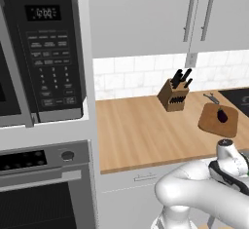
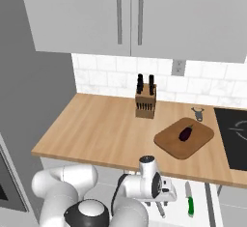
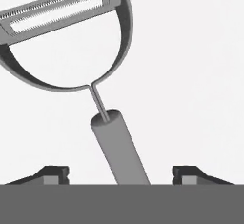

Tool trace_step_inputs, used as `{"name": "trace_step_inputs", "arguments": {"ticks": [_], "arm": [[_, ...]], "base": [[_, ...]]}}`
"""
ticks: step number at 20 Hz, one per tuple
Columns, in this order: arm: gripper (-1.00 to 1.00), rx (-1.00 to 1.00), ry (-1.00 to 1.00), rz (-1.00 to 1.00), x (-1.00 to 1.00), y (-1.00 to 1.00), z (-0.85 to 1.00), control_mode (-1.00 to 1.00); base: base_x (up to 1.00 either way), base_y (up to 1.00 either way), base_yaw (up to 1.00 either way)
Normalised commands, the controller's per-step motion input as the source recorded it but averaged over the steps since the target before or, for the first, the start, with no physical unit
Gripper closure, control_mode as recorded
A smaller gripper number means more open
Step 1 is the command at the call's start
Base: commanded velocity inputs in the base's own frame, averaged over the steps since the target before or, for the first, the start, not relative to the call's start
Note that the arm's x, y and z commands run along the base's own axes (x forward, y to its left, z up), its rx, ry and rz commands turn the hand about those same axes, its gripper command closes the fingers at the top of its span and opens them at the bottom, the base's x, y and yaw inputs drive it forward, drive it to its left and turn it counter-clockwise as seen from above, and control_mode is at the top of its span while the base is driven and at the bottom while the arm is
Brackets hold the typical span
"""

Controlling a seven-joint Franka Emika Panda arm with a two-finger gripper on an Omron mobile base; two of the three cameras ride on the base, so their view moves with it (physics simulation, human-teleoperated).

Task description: Place the appropriate cutting tool for cutting the eggplant skin on the cutting board.

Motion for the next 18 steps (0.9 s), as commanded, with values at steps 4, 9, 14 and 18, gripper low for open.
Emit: {"name": "trace_step_inputs", "arguments": {"ticks": [4, 9, 14, 18], "arm": [[1.0, 0.0, 0.04, 0.01, -0.8, 0.0, -0.84, -1.0], [1.0, 0.0, 0.0, 0.0, -0.82, 0.05, -0.76, -1.0], [1.0, 0.0, 0.0, 0.0, -0.5, 0.0, -0.18, -1.0], [1.0, 0.02, 0.05, -0.02, -0.55, 0.0, 0.64, -1.0]], "base": [[0.0, 0.0, 0.0], [0.0, 0.0, 0.0], [0.0, 0.0, 0.0], [0.0, 0.0, 0.0]]}}
